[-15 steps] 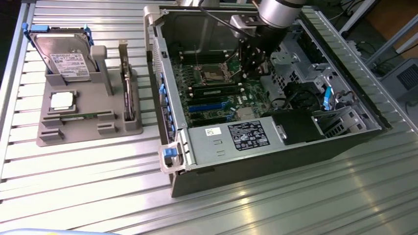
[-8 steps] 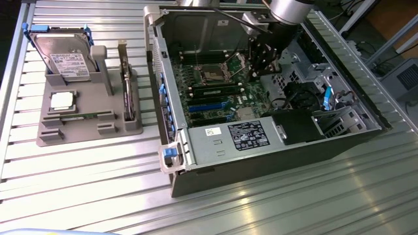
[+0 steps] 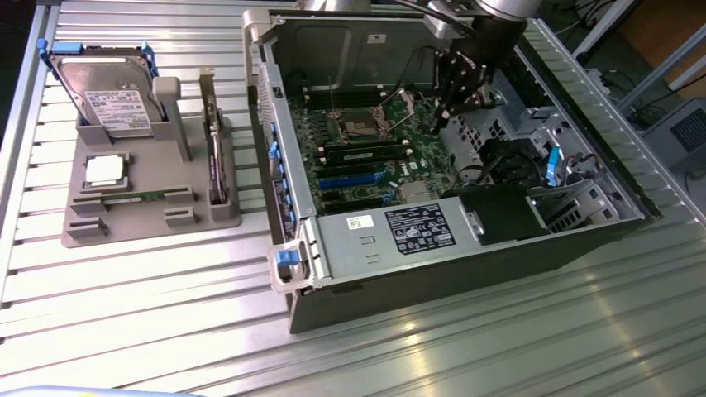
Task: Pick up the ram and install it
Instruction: 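Insert the ram into the slot, then press down the ram until it locks into place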
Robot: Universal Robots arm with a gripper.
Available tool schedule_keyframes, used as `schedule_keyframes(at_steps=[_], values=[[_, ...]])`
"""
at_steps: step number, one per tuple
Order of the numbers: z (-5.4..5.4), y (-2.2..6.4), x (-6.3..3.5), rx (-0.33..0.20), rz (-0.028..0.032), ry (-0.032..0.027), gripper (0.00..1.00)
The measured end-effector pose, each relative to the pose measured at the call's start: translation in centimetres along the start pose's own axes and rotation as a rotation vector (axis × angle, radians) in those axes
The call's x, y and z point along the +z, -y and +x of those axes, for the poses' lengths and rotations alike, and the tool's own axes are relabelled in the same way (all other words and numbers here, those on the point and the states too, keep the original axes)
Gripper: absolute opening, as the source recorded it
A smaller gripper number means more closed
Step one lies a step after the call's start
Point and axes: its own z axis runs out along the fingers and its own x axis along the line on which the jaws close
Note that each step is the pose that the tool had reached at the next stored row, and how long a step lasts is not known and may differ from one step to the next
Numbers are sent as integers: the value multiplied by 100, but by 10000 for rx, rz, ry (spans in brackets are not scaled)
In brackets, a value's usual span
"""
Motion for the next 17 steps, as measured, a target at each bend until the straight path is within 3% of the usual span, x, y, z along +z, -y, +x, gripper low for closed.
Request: schedule_keyframes(at_steps=[2, 6, 7, 8, 10, 14, 17], values=[[-9, -61, -7, 4, 18, -6, 11], [-10, -63, -7, 3, 18, -6, 11], [-14, -112, -1, 2, 19, -6, 11], [-28, -268, 76, 3, 19, -5, 11], [-38, -320, 146, 9, 17, -6, 11], [-63, -326, 276, 36, 10, -3, 11], [-140, -321, 389, 35, 10, -4, 11]])
